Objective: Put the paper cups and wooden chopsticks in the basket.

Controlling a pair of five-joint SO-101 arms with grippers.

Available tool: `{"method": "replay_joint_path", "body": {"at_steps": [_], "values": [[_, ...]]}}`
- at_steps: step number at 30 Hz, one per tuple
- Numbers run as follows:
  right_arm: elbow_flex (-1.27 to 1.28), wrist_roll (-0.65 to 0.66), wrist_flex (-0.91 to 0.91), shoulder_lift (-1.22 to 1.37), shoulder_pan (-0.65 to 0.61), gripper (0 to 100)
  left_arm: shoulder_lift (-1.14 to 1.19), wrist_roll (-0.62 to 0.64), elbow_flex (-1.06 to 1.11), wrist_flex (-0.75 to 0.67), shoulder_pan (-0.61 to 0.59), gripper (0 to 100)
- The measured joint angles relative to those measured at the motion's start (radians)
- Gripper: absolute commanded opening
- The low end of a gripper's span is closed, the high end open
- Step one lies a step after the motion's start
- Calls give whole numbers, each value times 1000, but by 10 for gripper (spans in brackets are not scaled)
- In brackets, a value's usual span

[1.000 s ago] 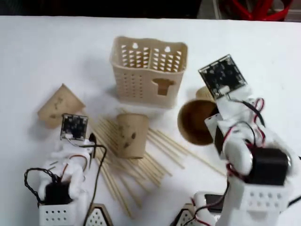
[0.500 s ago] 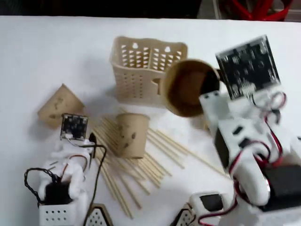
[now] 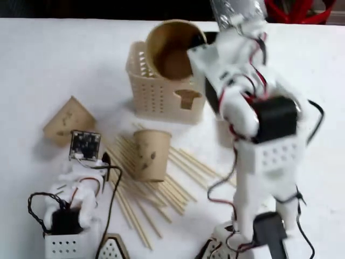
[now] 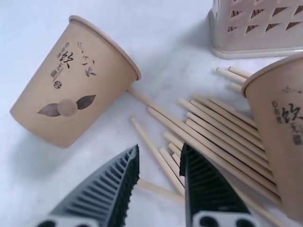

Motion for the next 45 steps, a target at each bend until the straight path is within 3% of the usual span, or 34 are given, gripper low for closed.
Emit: {"method": "replay_joint_path", "body": {"at_steps": [19,26,32,38,45], "values": [[0,-2,-135,310,100,19,0,0,0,0,0,158],[0,-84,-133,356,153,52,0,0,0,0,0,158],[-11,-97,-75,356,149,209,0,0,0,0,0,158],[-114,-97,44,356,149,190,0,0,0,0,0,158],[-184,63,272,319,150,191,0,0,0,0,0,158]]}}
